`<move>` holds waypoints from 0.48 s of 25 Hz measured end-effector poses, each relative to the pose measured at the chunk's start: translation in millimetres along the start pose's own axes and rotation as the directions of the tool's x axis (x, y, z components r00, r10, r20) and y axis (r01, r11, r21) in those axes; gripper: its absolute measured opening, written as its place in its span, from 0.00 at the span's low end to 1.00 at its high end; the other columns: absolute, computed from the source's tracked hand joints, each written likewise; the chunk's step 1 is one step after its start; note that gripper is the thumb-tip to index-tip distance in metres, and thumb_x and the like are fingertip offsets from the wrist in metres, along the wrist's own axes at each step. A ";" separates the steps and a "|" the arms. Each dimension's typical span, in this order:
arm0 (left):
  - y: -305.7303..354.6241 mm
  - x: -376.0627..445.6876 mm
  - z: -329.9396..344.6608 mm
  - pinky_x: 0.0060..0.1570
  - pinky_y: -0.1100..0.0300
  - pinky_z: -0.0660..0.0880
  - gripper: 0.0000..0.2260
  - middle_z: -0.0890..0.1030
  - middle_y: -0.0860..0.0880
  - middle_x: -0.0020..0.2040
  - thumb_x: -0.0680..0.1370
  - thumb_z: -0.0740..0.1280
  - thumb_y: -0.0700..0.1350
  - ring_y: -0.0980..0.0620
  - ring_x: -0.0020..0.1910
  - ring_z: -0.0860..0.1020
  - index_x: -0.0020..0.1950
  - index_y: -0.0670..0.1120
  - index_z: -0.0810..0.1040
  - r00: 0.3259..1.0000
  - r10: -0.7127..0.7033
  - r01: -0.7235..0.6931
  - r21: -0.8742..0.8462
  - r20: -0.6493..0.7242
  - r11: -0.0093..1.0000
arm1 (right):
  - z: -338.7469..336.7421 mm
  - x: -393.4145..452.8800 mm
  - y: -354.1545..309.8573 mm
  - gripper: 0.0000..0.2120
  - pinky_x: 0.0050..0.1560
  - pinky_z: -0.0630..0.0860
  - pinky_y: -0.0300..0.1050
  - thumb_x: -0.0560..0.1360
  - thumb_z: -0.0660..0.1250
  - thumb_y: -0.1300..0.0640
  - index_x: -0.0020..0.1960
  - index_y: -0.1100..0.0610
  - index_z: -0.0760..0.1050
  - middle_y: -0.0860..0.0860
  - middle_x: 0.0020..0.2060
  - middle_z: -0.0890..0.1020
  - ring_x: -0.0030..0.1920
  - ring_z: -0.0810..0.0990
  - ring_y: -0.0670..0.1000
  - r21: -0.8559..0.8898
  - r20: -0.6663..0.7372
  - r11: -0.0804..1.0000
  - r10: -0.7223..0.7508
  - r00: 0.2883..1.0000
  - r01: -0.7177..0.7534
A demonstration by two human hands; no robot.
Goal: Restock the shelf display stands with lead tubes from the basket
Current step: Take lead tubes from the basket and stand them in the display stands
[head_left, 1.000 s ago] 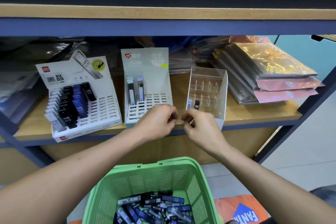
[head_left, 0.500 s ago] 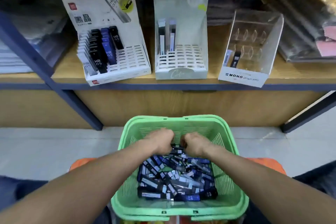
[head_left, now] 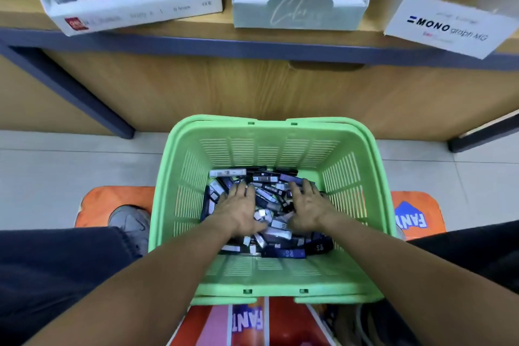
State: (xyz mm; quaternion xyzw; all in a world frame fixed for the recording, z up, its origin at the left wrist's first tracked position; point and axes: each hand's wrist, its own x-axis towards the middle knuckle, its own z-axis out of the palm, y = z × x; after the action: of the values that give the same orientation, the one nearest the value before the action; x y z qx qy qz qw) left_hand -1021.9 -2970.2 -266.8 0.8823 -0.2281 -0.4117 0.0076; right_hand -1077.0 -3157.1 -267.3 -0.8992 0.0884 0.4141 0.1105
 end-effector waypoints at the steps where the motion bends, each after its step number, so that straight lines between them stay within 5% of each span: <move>1: -2.7 5.8 0.7 0.79 0.43 0.46 0.49 0.41 0.42 0.82 0.75 0.68 0.63 0.42 0.81 0.43 0.82 0.44 0.41 0.998 -0.056 0.055 -0.056 -0.030 0.997 | -2.8 3.7 2.7 0.52 0.78 0.46 0.63 0.76 0.70 0.46 0.81 0.52 0.32 0.60 0.80 0.36 0.81 0.39 0.62 0.022 -0.003 0.999 0.024 1.000 -0.024; 6: -21.2 16.3 9.4 0.78 0.43 0.52 0.50 0.47 0.33 0.80 0.75 0.73 0.56 0.35 0.80 0.51 0.81 0.41 0.40 0.949 -0.286 0.254 -0.211 -0.136 0.944 | 4.0 16.7 8.2 0.54 0.77 0.62 0.60 0.75 0.71 0.60 0.81 0.51 0.31 0.64 0.80 0.42 0.79 0.54 0.67 0.045 0.026 0.993 0.107 0.994 -0.108; 12: -17.3 25.2 5.9 0.67 0.44 0.69 0.44 0.63 0.36 0.71 0.71 0.75 0.62 0.35 0.70 0.67 0.75 0.46 0.54 0.925 -0.374 0.347 -0.254 -0.066 0.903 | 19.1 21.3 1.0 0.45 0.67 0.74 0.55 0.71 0.75 0.59 0.77 0.51 0.49 0.61 0.70 0.61 0.68 0.68 0.62 0.175 -0.044 0.977 0.134 0.990 -0.125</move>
State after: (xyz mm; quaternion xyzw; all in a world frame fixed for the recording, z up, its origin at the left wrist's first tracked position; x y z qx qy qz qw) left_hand -1005.3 -2964.0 -292.3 0.9237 -0.0088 -0.3797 0.0498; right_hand -1077.4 -3154.3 -295.8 -0.8896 0.1853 0.3862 0.1581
